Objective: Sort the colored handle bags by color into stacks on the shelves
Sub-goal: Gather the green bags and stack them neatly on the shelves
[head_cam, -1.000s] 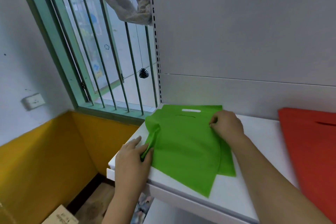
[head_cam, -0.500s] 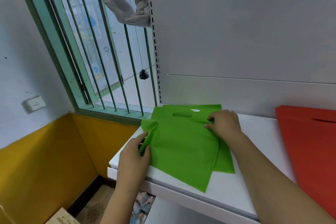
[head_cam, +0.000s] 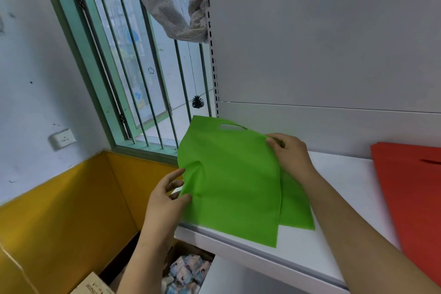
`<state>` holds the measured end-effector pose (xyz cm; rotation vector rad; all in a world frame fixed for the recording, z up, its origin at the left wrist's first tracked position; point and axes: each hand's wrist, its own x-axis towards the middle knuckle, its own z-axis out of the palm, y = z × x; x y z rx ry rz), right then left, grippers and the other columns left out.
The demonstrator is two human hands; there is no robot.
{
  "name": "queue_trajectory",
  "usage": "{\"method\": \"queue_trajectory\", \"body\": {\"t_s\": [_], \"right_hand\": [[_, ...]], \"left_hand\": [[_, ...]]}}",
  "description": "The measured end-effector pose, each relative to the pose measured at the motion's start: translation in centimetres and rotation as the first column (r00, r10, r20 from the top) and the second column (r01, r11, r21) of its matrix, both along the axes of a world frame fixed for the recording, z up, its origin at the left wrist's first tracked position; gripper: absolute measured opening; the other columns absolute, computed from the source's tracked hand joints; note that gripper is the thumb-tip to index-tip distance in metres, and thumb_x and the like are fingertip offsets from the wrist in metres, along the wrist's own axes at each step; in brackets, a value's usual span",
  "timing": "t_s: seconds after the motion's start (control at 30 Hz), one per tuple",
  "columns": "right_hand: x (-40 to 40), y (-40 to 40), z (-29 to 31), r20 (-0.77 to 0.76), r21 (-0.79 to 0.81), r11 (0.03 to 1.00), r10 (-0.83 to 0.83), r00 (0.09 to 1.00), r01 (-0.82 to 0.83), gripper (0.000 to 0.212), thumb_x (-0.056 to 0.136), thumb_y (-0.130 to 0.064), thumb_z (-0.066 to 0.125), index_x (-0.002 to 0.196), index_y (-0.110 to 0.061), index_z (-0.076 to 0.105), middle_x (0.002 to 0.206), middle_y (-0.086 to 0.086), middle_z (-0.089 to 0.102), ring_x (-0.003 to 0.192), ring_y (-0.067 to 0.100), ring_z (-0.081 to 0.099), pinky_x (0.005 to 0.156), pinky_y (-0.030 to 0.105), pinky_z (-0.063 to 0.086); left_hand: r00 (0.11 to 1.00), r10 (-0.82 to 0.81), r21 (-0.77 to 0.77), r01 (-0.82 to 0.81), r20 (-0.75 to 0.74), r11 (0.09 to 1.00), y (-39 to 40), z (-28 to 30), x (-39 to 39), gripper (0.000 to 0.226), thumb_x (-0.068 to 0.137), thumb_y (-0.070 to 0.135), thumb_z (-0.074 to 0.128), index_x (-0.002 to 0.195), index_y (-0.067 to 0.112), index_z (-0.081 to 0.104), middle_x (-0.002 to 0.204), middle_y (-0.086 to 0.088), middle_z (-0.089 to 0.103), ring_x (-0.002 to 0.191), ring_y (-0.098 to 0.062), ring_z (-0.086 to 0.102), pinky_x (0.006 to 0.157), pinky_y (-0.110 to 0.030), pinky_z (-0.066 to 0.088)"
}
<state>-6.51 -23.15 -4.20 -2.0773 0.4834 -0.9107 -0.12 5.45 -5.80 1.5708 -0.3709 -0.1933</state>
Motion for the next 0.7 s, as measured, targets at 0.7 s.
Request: {"method": "queue_trajectory", "body": {"t_s": [0.7], "right_hand": [[-8.6,14.5,-0.7,0.01,0.226,0.974,-0.005,1.0,0.002,0.013,0.091,-0.015,0.066,0.103,-0.017,0.07,0.107,0.009,0.067,0.105,0.018,0.061,0.073,0.015,0.047]], "left_hand": [[0.903,-0.059,0.131,0.126,-0.425,0.983,18.4,-7.9,-4.7,0.05,0.079,-0.001,0.076,0.124,0.011,0.059,0.106,-0.013,0.073,0.09,-0.033,0.072,0.087,-0.051,0.056]]}}
